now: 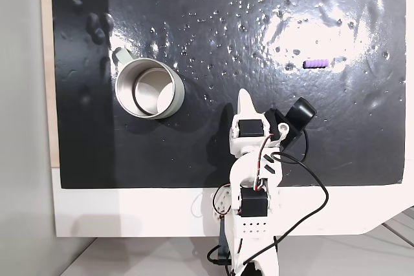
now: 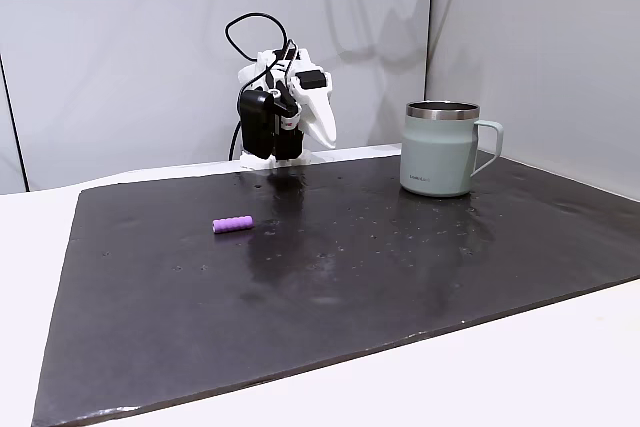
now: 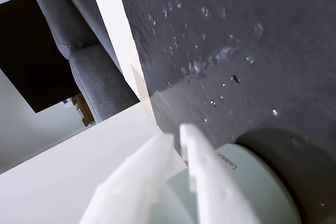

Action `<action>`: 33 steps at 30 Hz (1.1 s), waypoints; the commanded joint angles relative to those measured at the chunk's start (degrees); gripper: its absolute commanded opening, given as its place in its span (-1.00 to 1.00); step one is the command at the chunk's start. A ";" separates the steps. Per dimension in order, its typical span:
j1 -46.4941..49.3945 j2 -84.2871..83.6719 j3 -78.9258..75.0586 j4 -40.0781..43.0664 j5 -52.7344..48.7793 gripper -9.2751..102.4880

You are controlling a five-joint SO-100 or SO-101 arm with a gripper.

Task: Grasp a pengrip and put it in the cup.

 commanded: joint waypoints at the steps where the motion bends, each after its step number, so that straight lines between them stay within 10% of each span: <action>1: -1.23 0.70 3.08 -2.02 0.44 -0.83; 18: 0.09 0.70 -2.02 -0.53 -2.81 -0.83; 33: 4.57 -22.24 -48.08 23.99 -12.04 -0.83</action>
